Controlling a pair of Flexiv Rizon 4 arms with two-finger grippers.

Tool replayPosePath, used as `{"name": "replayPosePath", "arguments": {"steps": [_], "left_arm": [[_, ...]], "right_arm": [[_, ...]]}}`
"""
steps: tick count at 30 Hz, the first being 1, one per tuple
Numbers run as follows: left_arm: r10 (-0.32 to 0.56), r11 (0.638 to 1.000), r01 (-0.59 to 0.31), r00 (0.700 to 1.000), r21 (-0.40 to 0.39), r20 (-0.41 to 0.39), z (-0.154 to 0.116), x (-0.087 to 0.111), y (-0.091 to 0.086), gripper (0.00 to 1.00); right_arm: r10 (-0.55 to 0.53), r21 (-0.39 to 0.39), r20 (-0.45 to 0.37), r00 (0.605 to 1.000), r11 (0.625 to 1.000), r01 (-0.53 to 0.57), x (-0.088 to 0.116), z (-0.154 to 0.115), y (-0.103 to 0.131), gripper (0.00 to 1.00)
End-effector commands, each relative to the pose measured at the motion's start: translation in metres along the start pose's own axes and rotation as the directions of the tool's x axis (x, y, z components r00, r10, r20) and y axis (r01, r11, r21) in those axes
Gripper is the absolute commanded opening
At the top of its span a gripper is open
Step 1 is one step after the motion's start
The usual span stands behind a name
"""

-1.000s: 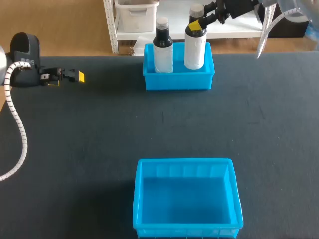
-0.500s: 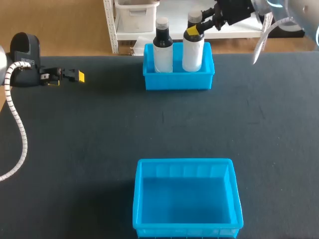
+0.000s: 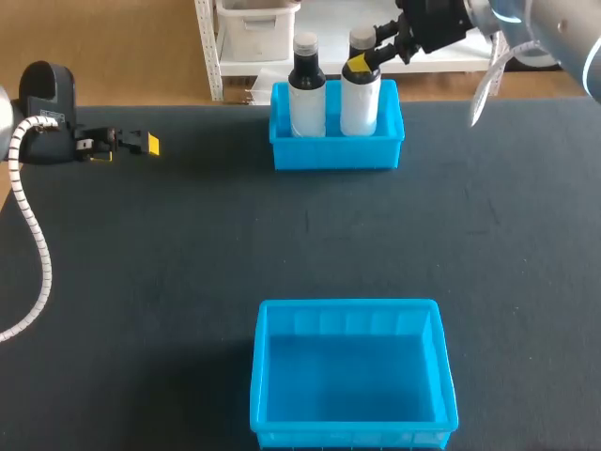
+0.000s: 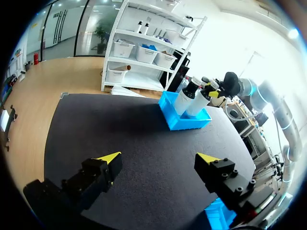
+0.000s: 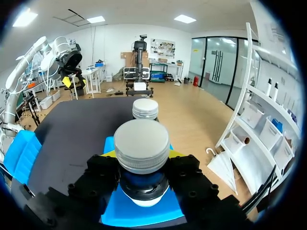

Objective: Pick up the bottle, and place it in the far bin if it is heavy, or in the near bin if it is light.

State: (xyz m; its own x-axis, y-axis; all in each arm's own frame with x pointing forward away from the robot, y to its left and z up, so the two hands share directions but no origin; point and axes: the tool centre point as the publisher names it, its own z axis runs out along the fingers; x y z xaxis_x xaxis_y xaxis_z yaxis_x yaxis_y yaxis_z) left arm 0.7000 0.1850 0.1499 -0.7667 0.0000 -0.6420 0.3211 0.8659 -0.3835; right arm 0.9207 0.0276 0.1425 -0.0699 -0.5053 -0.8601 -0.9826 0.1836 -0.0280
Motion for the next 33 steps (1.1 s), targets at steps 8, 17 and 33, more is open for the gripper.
{"name": "replayPosePath", "arguments": {"steps": [8,17,33], "left_arm": [[0.000,1.000,0.000,1.000,0.000,0.000,0.000,0.000,0.000,1.00],[0.000,1.000,0.000,1.000,0.000,0.000,0.000,0.000,0.000,1.00],[0.000,1.000,0.000,1.000,0.000,0.000,0.000,0.000,0.000,1.00]], "right_arm": [[0.027,-0.069,0.015,1.000,0.997,-0.026,0.001,0.006,-0.014,0.00],[0.033,-0.075,0.005,0.999,0.997,-0.033,0.002,0.009,-0.014,0.00],[0.054,-0.087,-0.010,0.998,0.995,-0.055,0.009,0.016,-0.016,0.00]]}}
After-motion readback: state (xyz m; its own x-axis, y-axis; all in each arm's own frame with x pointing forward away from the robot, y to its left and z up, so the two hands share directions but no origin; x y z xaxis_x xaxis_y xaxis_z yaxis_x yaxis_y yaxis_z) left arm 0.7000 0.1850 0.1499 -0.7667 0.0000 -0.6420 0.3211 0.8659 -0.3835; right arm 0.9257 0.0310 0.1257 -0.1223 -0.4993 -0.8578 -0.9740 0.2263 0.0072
